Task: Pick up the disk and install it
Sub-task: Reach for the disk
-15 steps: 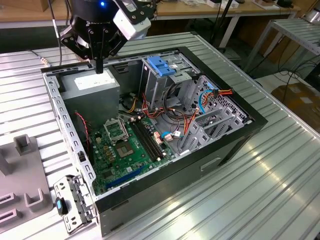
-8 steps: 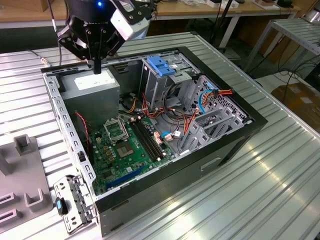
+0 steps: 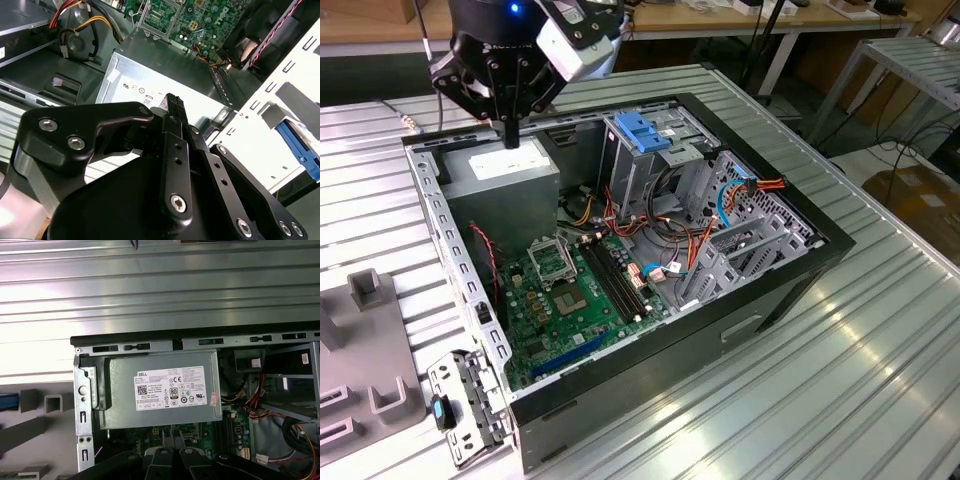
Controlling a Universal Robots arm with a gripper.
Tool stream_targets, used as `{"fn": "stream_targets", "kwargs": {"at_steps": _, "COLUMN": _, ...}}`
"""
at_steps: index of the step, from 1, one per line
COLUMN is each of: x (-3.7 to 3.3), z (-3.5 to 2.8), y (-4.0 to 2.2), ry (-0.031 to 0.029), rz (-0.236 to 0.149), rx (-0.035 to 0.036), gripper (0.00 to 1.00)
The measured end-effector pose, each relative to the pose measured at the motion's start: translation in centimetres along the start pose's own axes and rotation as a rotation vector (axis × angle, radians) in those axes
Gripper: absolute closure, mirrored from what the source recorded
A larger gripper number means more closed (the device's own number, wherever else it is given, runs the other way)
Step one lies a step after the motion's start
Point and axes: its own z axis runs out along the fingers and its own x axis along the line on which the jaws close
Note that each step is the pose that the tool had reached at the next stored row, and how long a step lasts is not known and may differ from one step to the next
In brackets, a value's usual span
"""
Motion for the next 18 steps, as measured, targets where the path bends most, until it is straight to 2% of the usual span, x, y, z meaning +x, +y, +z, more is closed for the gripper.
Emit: {"fn": "stream_targets", "kwargs": {"at_steps": 18, "x": 0.70, "z": -0.02, "y": -0.05, "ry": 0.0000, "rz": 0.000, "rx": 0.0000, "gripper": 0.89}}
